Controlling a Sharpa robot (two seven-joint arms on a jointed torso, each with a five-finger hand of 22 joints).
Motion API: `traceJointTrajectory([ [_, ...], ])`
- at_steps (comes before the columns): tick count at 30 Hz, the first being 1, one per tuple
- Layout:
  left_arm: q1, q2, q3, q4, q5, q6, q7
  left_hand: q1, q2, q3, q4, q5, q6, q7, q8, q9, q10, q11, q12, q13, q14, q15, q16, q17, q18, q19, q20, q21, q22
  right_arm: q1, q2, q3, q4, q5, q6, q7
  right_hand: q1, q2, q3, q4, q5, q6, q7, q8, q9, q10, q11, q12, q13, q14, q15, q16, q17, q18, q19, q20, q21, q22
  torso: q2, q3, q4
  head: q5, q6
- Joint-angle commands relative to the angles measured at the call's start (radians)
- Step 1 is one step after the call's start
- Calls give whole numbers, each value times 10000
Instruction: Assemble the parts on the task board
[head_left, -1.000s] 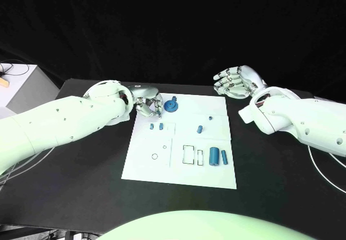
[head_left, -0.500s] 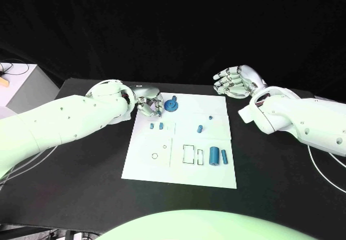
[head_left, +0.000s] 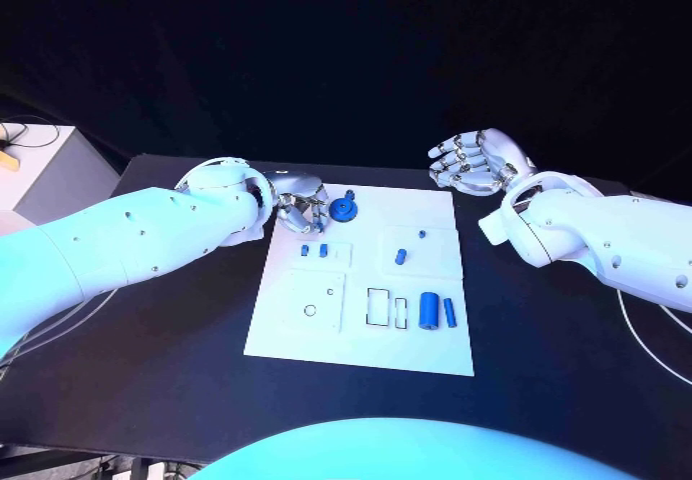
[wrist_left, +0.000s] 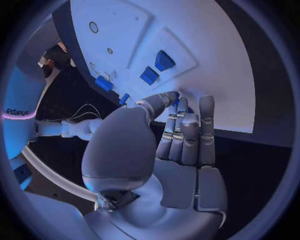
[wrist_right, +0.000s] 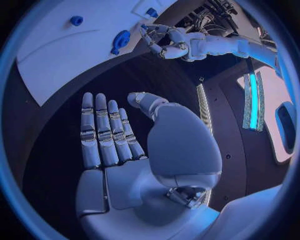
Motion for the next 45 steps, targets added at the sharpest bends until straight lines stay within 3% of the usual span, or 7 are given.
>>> traceJointTrajectory([
  [1,-7,13,-15,-7,25,277,-17,-69,28,-54,-2,32,54,-34,12,9,69,-26,-66,12,1,-30,36,-19,159,-12,-13,-37,-11,-5,4,3,4,-38,121,129,-75,50,-22,-54,69,-59,469,60,-11,16,80,-37,-17,77,-26,-66,-11,116,76,21,21,-11,3,-3,3,5,-7],
  [45,-31,35,-124,52,48,452,114,12,86,-278,-92,21,128,-75,-62,111,279,-94,-20,265,-95,-84,87,26,155,-69,-81,-98,-52,-24,4,3,-2,-40,135,125,-75,50,-22,-54,69,-59,469,60,-11,16,80,-37,-17,77,-26,-66,-11,116,76,21,21,-11,11,4,-2,8,-33],
])
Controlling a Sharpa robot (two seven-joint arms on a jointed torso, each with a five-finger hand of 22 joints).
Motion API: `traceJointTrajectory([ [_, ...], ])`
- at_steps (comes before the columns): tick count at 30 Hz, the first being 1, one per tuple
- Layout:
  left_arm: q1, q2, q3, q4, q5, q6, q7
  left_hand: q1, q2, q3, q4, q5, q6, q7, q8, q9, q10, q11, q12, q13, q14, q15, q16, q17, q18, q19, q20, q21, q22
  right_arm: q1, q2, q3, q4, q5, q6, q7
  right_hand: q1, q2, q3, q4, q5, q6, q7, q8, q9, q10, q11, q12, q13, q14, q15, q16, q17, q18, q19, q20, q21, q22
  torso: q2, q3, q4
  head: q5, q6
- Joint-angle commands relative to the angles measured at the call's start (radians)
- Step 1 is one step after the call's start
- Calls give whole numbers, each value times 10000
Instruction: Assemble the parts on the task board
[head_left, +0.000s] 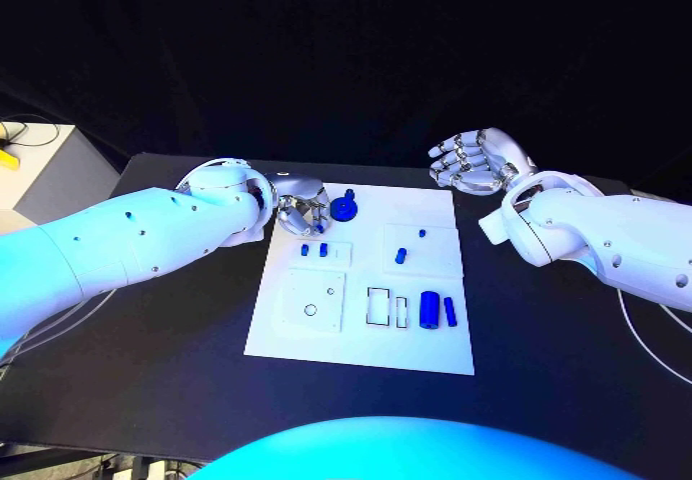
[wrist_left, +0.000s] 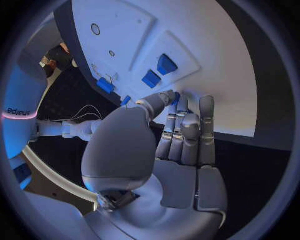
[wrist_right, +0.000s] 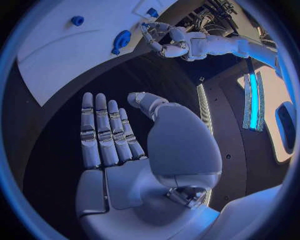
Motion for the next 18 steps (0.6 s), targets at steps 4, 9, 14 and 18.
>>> traceJointTrajectory([
  [4,-44,49,-45,-15,-17,388,-36,13,95,-120,0,39,-132,30,-136,-8,-87,34,71,88,-144,-26,28,-103,150,-50,-36,-81,-22,-7,3,2,6,-40,129,123,-75,50,-22,-54,69,-59,469,60,-12,16,80,-37,-16,77,-26,-66,-11,116,76,21,21,-12,3,-3,-1,-5,-5],
  [9,-56,31,-53,-19,-70,328,-116,-28,78,-199,-1,67,-341,73,-332,-37,-427,108,110,230,-505,39,-115,-538,143,-146,15,-159,-60,-8,-5,2,19,-40,123,144,-88,56,-10,-82,68,-64,470,70,-31,11,81,-41,-18,86,-25,-89,-30,114,87,20,22,-83,3,-1,5,-23,-3],
  [14,-62,12,-55,-11,-88,184,-142,-67,24,-235,-20,90,-574,101,-545,-80,-712,146,232,380,-622,75,-115,-615,147,-187,55,-197,-83,-11,-7,2,22,-40,120,150,-88,56,-10,-82,68,-64,470,70,-31,11,81,-41,-18,86,-25,-89,-30,114,87,20,22,-83,-5,-3,1,-19,-10],
  [18,-65,8,-56,-3,-125,113,-184,-84,1,-252,-25,88,-651,102,-619,-92,-826,154,315,453,-655,85,-101,-631,148,-197,70,-212,-93,-16,-9,2,29,-40,112,165,-88,56,-10,-82,68,-64,470,70,-31,11,81,-41,-18,86,-25,-89,-30,114,87,20,22,-83,-2,-6,6,-18,-10],
])
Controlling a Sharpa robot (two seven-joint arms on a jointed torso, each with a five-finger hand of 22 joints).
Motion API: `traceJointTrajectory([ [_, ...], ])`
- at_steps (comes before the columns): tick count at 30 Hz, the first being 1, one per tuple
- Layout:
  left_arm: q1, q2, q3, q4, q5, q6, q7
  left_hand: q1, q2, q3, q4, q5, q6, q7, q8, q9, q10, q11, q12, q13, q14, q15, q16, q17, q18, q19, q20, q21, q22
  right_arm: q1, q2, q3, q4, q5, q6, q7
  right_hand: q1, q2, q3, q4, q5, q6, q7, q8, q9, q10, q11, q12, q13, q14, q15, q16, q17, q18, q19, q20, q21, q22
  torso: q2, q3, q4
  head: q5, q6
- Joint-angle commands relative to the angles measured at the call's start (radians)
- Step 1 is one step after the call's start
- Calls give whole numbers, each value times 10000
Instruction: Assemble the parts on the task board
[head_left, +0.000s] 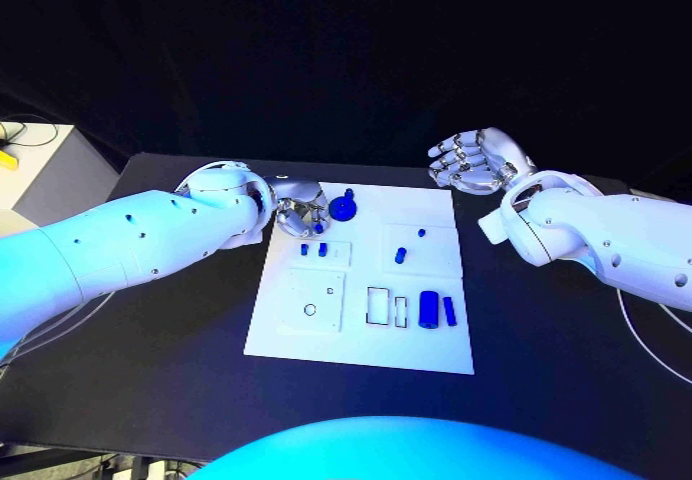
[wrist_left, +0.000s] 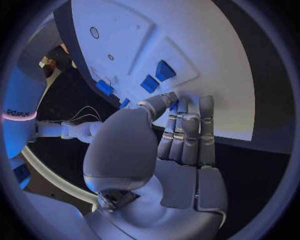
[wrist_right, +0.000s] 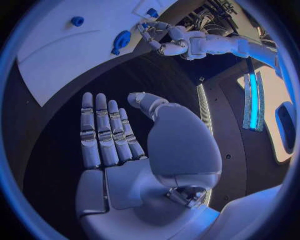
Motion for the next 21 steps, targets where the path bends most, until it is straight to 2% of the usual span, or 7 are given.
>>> traceJointTrajectory([
  [1,-14,9,-6,26,-100,56,-82,-90,-3,-61,-1,26,-74,-1,-59,-16,-98,-5,51,27,-69,-6,-19,-13,149,-73,18,-56,-12,-12,-2,2,19,-40,109,161,-46,15,19,-52,68,-64,470,32,-8,11,81,-41,-10,49,12,-28,-9,113,50,-16,22,-8,-4,-3,2,5,1],
  [21,-19,-51,-5,-4,-213,-136,-142,-100,-41,-63,-33,44,-338,-17,-281,-45,-364,-7,415,293,-168,-2,6,-121,154,-73,30,-82,-38,-21,-31,2,22,-40,100,206,-45,23,26,-57,70,-64,469,34,-11,12,80,-40,-9,52,11,-31,-12,114,54,-17,23,-20,-3,-5,1,11,6],
])
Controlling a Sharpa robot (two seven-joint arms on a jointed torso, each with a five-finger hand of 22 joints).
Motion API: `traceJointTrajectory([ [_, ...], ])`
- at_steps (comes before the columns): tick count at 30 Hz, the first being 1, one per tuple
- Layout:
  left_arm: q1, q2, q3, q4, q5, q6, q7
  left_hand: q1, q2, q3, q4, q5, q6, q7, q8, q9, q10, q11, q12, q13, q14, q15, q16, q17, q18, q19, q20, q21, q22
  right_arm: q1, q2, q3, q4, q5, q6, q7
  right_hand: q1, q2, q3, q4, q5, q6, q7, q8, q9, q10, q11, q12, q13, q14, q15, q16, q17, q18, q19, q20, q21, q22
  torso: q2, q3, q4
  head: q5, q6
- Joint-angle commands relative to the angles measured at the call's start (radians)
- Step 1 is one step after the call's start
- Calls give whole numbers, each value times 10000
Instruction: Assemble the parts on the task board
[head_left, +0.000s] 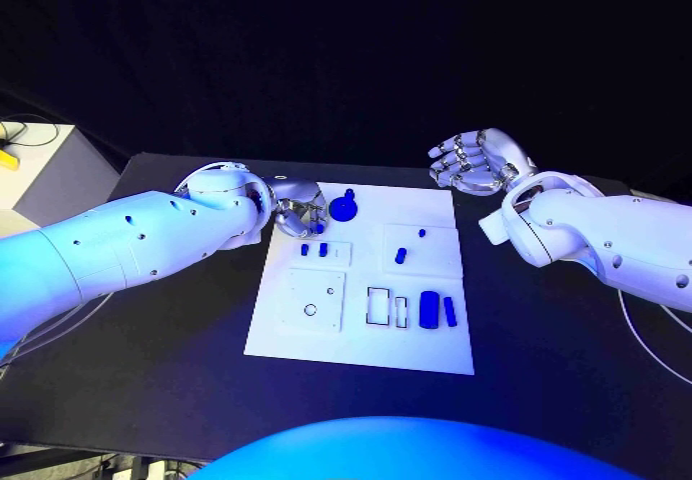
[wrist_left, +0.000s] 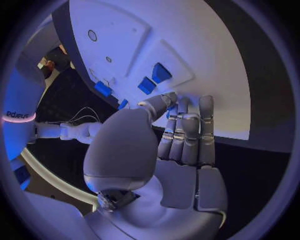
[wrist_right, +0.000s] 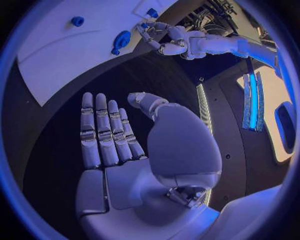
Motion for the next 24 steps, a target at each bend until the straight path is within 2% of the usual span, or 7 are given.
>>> traceJointTrajectory([
  [1,-2,-5,5,-3,-98,-51,-60,-58,-4,-33,-9,45,-141,-7,-104,-17,-100,-5,93,49,-101,-1,9,-17,154,-36,-8,-43,-17,-9,-5,3,9,-40,104,155,-46,25,26,-57,32,-64,470,34,-12,12,80,-40,-12,53,11,-31,-13,114,54,-17,23,-9,-1,-1,-2,2,-3],
  [13,-10,-89,5,12,-129,-27,-99,-15,11,-1,-42,49,-198,-28,-154,-24,-149,-15,201,124,-109,-9,22,-23,157,-31,-13,-35,-15,-18,-12,2,-5,-40,111,144,-46,25,26,-57,32,-64,470,34,-12,12,80,-40,-12,53,11,-31,-13,114,54,-17,23,-9,-1,-9,9,-8,-1],
  [22,-14,-185,9,-61,-102,-241,-204,11,26,46,-76,48,-339,-21,-267,-53,-264,-12,365,241,-125,-11,35,-48,156,-25,-24,0,1,-48,-15,2,-41,-427,290,93,-23,23,42,-90,30,-73,469,35,-20,2,80,-46,-14,48,10,-45,-22,113,54,-19,22,-37,-2,-7,-10,-7,8],
  [23,-14,-202,11,-114,-26,-317,-219,-18,-11,63,-73,50,-688,109,-464,-124,-439,42,437,299,-295,25,-51,-342,150,-32,-6,0,-3,-51,-14,2,-55,-650,371,91,72,38,88,-174,11,-63,463,43,-25,4,73,-49,-14,59,-1,-49,-27,118,71,-34,33,-55,-6,-6,-13,-7,21],
  [24,-13,-217,13,-163,64,-383,-231,-25,-10,78,-66,49,-706,122,-469,-126,-554,76,430,300,-520,48,-184,-701,148,-42,8,-7,-8,-53,-15,2,-68,-835,447,90,114,42,104,-214,-13,-39,457,58,-24,12,68,-48,-13,74,-8,-46,-28,118,85,-42,41,-63,-11,-6,-18,-5,29],
])
